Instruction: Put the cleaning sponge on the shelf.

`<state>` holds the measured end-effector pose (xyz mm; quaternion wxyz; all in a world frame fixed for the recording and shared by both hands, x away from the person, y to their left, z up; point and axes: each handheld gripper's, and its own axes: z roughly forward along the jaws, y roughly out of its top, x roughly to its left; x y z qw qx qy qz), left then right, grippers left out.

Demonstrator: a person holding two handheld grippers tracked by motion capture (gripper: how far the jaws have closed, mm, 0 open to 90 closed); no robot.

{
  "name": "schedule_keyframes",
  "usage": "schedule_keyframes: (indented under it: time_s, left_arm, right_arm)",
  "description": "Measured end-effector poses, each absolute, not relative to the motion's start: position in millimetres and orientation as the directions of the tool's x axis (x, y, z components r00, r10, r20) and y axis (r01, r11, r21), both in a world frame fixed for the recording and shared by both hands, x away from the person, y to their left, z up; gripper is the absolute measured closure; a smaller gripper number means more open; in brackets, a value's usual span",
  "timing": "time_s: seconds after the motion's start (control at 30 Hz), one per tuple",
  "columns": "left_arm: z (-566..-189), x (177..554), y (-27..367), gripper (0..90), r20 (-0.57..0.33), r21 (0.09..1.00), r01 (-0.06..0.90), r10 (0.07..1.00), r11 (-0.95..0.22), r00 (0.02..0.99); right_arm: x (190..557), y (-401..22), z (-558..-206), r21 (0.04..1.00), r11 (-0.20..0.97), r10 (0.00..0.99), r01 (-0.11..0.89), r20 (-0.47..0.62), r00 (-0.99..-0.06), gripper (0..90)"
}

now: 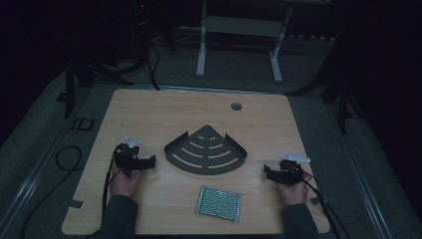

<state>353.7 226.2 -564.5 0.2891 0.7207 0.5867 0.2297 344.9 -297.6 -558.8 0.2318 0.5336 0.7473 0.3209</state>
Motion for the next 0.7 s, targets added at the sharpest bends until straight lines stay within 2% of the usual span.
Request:
schedule_keyframes:
  time_s: [0.2,0.23,0.27,0.37,0.6,0.7]
  left_arm:
    - [-564.5,353.7,226.2,1.7,-0.008,0.686,0.713,0.979,-0.144,0.206]
    - [-564.5,353.7,226.2,1.7,-0.008,0.686,0.713,0.978,-0.145,0.206]
    - [-564.5,353.6,226.2,1.8,-0.008,0.686,0.713,0.978,-0.145,0.206]
    - [-564.5,353.7,226.2,1.8,-0.008,0.686,0.713,0.979,-0.144,0.206]
    - [-564.5,353.6,226.2,1.8,-0.008,0.686,0.713,0.979,-0.144,0.206]
    - [-564.5,353.6,226.1,1.8,-0.008,0.687,0.713,0.979,-0.144,0.206]
  right_arm:
    - [346.1,-299.3,-557.0,0.717,0.239,0.941,0.655,-0.005,-0.339,20.9]
    - [346.5,-300.0,-555.7,0.709,0.246,0.939,0.661,-0.005,-0.345,23.1]
    - [345.7,-301.7,-552.8,0.700,0.256,0.935,0.667,-0.002,-0.356,33.4]
    - [343.3,-308.6,-544.1,0.708,0.256,0.931,0.658,0.003,-0.366,42.3]
    - [332.5,-316.8,-517.8,0.730,0.315,0.909,0.607,-0.047,-0.415,47.4]
    - [325.9,-317.3,-505.2,0.731,0.326,0.891,0.599,-0.026,-0.453,49.0]
